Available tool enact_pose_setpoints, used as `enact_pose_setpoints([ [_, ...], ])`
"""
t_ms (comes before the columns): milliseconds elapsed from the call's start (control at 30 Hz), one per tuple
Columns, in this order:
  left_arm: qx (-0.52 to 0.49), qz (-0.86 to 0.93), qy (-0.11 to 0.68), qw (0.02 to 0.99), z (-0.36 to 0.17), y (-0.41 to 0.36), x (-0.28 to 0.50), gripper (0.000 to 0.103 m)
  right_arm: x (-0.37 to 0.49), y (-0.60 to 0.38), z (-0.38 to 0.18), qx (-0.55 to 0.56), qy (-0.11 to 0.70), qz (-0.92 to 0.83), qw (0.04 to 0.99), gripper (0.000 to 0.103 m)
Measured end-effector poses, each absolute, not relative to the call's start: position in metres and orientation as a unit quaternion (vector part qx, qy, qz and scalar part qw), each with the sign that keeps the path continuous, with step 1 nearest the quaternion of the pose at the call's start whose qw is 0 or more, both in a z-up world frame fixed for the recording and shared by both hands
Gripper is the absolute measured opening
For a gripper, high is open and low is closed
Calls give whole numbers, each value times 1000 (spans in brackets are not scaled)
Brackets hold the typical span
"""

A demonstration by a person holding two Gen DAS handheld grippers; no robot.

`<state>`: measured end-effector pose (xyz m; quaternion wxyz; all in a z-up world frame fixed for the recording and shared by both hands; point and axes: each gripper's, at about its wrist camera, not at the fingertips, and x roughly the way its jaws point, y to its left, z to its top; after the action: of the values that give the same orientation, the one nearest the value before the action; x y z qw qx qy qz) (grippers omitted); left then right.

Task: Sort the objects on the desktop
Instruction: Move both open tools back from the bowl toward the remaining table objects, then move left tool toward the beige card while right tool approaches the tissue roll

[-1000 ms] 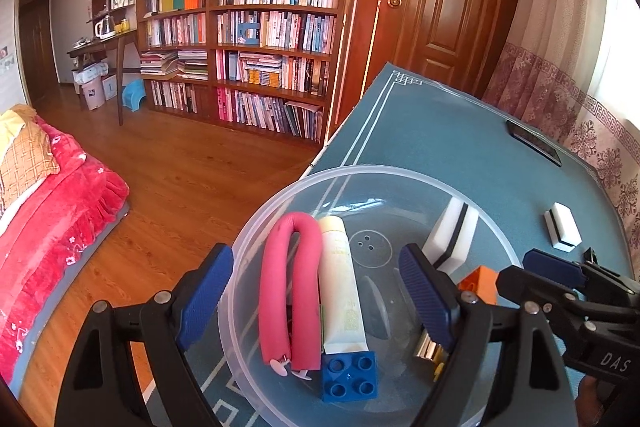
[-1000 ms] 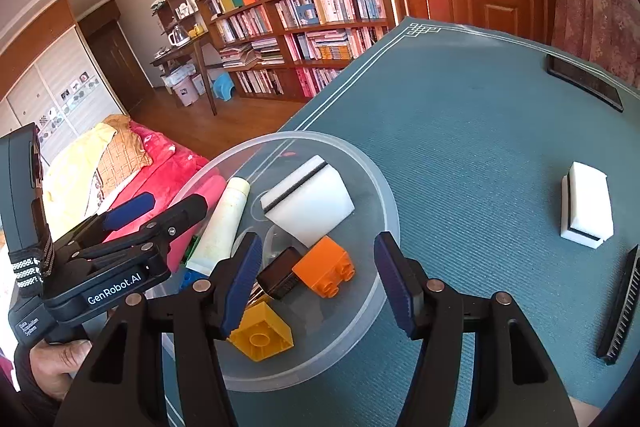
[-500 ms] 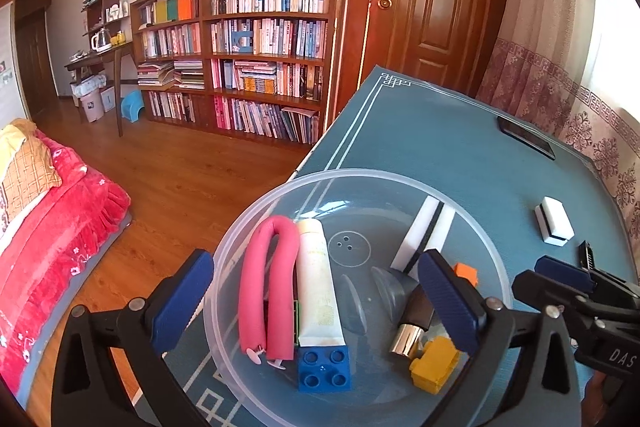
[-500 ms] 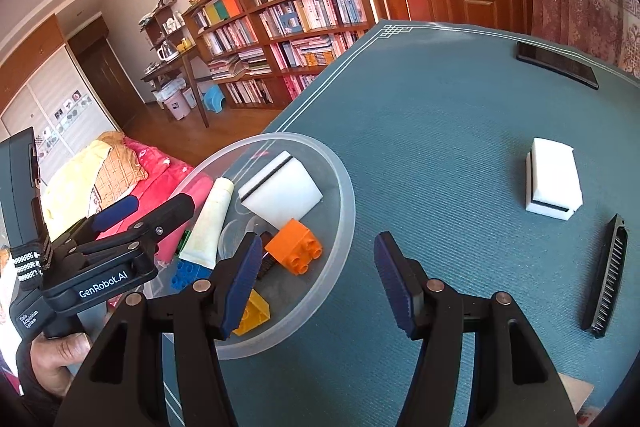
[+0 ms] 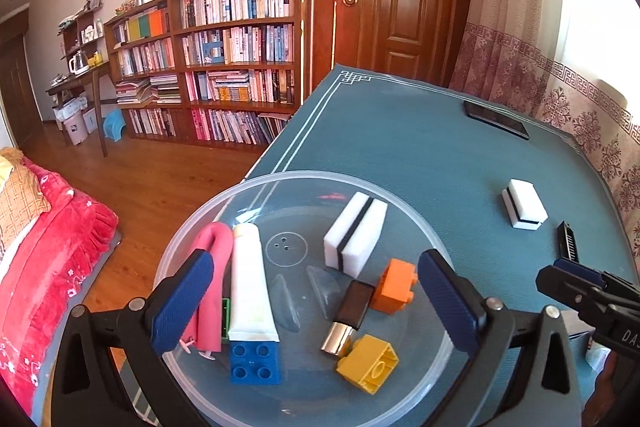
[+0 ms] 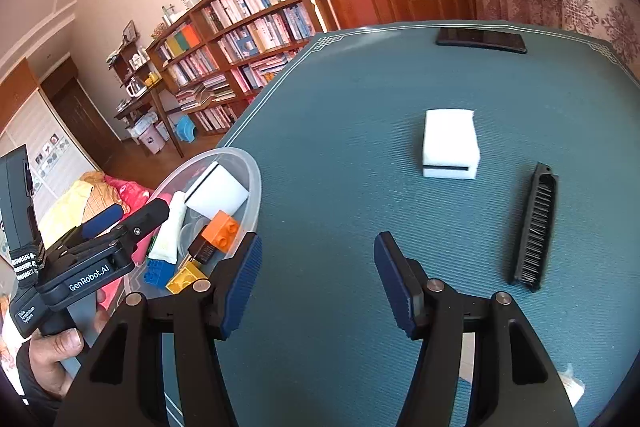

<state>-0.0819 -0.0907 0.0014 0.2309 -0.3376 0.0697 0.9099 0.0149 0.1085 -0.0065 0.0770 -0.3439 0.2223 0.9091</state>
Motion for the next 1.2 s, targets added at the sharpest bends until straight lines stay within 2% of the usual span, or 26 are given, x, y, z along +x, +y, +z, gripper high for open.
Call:
enact_pose_setpoints([
  [333,-329,895,106,282,6,-42,-52,102,68,156,-10,-321,260,900,140,62],
  [767,-332,862,149,354,0,19,-4,102,147,205,-14,-307,269,890,201,62],
  [1200,-349,829,176,400,-14,58,35,102,178,193,-20,-320,234,905,153,62],
])
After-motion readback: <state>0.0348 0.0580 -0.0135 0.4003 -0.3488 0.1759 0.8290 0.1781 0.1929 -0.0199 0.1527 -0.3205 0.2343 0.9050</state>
